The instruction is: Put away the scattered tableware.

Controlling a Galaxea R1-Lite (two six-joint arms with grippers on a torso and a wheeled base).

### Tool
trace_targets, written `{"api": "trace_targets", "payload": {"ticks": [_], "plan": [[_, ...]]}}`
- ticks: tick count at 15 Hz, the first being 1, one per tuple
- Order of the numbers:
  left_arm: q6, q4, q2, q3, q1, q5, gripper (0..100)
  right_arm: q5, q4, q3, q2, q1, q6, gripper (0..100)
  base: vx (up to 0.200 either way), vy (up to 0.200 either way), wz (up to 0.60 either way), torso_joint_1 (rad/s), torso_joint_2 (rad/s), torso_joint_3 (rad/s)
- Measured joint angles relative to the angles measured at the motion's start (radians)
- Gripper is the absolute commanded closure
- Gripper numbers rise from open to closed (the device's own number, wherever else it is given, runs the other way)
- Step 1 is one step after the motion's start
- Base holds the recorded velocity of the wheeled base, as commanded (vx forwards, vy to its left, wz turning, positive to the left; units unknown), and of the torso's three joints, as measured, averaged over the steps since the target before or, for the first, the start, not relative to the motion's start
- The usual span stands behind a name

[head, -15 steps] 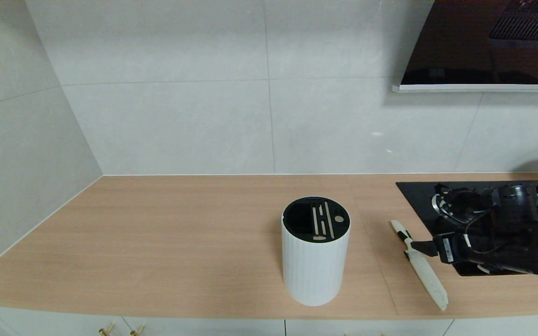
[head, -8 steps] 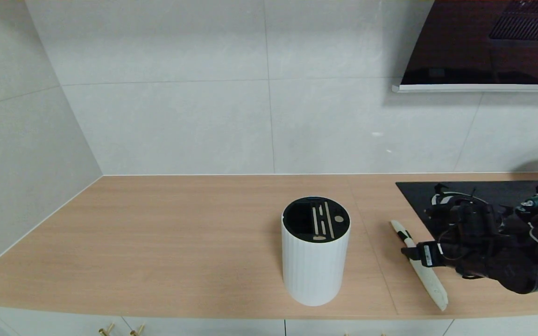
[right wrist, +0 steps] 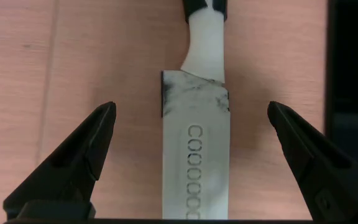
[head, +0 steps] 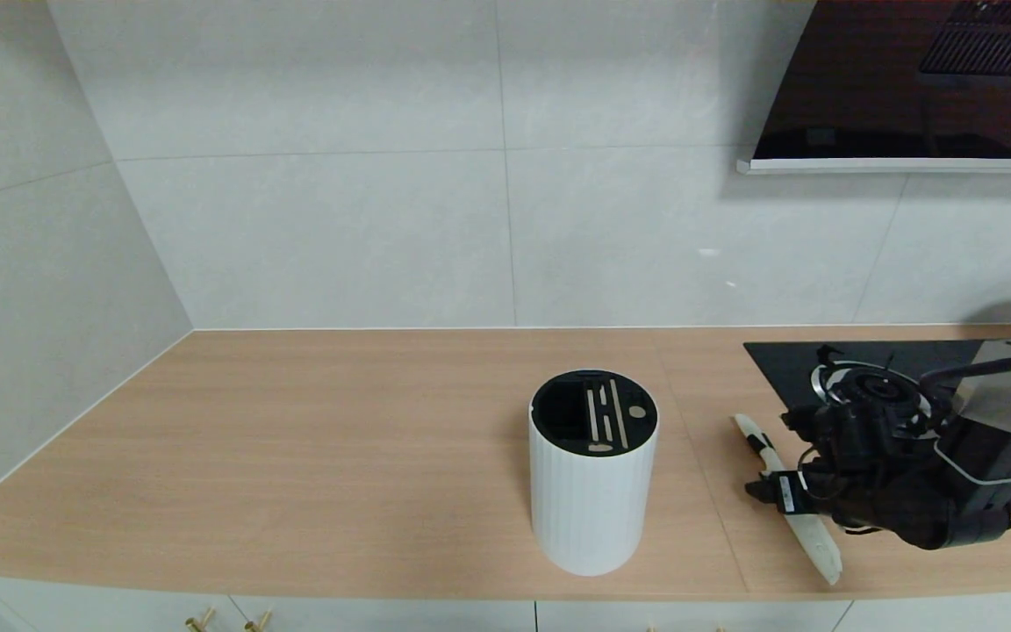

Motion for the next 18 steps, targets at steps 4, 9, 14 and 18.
{"api": "trace_targets", "payload": {"ticks": [4,9,14,18], "plan": [[0.000,0.000,0.000,0.000,0.000,0.000,0,-0.018,-0.029,-0.004,0.023,-0.001,-0.001,100,0.000,0.000,0.00,0.000,0.00,0.000],[0.000,0.000,0.000,0.000,0.000,0.000,0,-0.019,-0.031,-0.004,0.029,-0.001,-0.002,100,0.000,0.000,0.00,0.000,0.00,0.000],[0.000,0.000,0.000,0.000,0.000,0.000,0,-0.025,-0.015,0.004,-0.006,0.001,0.003,100,0.000,0.000,0.00,0.000,0.00,0.000],[0.000,0.000,0.000,0.000,0.000,0.000,0,-0.020,0.095,0.010,-0.233,0.026,0.010,100,0.000,0.000,0.00,0.000,0.00,0.000]]}}
